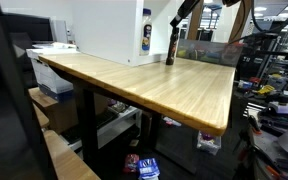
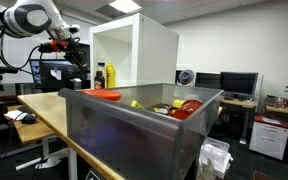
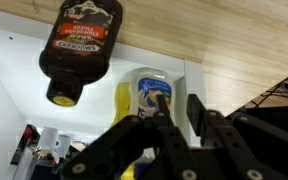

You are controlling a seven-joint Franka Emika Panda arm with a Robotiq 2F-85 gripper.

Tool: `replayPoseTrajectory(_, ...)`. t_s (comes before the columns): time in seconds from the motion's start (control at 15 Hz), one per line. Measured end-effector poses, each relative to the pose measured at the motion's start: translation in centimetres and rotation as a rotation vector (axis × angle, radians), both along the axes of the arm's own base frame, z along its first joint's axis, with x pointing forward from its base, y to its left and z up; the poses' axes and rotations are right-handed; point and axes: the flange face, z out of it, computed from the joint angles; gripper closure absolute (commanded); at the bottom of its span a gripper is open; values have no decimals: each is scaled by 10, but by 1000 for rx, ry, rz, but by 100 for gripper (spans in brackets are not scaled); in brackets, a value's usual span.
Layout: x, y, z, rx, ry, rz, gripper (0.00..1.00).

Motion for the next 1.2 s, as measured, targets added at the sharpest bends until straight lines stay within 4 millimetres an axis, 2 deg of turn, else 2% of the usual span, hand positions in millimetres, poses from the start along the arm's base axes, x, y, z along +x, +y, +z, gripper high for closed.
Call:
replayPoseTrajectory(0.07,5,2,-13,-7,30,-5,100)
replayPoseTrajectory(0.27,13,0,-32,-12,64,-15,100)
replayPoseTrajectory(0.87,33,-6,-63,-8,37,-31,100)
replayPoseTrajectory(1.2,38,-1,-76,-24,39,-26,100)
